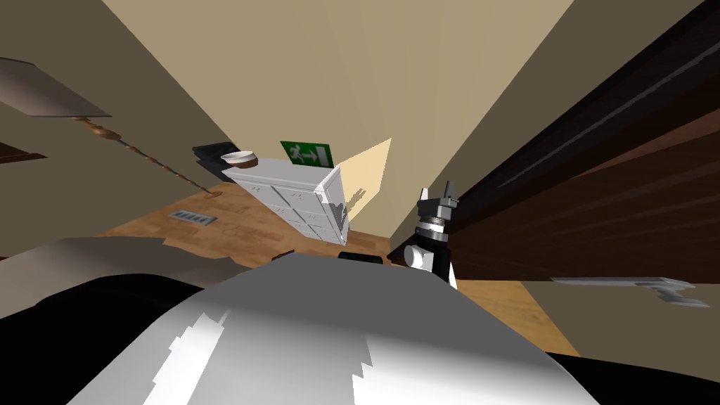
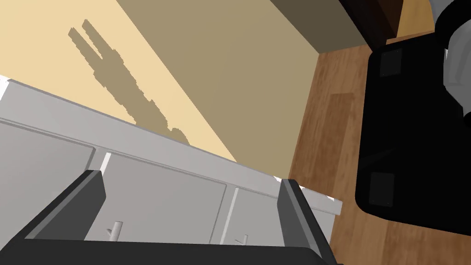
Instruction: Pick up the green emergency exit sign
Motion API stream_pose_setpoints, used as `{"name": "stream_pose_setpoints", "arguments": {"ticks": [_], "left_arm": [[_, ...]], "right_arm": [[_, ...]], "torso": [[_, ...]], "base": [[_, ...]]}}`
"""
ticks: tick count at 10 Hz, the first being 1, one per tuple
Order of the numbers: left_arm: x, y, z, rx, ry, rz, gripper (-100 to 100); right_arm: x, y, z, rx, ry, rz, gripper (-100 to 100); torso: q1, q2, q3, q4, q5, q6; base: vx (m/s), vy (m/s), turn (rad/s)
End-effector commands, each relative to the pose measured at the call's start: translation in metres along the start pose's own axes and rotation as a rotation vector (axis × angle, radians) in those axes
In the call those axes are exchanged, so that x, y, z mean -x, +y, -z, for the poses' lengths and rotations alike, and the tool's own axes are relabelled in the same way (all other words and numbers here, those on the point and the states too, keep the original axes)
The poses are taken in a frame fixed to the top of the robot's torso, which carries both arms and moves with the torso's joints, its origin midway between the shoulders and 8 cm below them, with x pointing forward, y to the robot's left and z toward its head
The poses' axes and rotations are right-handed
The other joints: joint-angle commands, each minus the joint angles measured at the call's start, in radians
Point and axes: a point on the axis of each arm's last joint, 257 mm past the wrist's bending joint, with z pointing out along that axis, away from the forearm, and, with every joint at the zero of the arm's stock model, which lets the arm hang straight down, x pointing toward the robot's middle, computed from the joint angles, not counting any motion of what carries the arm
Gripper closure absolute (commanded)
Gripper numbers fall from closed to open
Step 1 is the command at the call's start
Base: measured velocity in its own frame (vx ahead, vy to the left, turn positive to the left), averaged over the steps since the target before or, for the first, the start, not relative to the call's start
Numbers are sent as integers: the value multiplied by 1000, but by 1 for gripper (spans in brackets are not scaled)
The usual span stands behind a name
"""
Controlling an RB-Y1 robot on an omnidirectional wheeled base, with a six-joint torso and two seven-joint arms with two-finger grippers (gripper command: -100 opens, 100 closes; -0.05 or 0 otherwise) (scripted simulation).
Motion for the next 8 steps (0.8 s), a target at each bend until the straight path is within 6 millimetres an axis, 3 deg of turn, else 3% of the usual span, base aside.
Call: {"name": "stream_pose_setpoints", "arguments": {"ticks": [1,2,3,4,6,7,8], "left_arm": [[14,7,24,66,-25,26,-100],[16,6,27,74,-29,49,-100],[21,15,54,125,-52,89,-100],[29,11,66,160,-70,86,-100],[31,9,69,169,-76,114,-100],[38,14,101,228,-113,158,-100],[41,6,108,252,-118,150,-100]], "right_arm": [[0,0,0,0,0,0,0],[0,0,0,0,0,0,0],[0,0,0,0,0,0,0],[0,0,0,0,0,0,0],[0,0,0,0,0,0,0],[0,0,0,0,0,0,0],[0,0,0,0,0,0,0]], "torso": [[0,0,0,0,0,0],[0,0,0,0,0,0],[0,0,0,0,0,-1],[0,0,0,0,0,0],[1,-1,0,0,0,0],[1,0,0,0,1,-1],[0,-1,0,0,0,0]], "base": [[9,-11,-73],[4,-3,16],[18,-15,-111],[20,-9,-87],[7,1,3],[22,-5,-117],[25,-5,-87]]}}
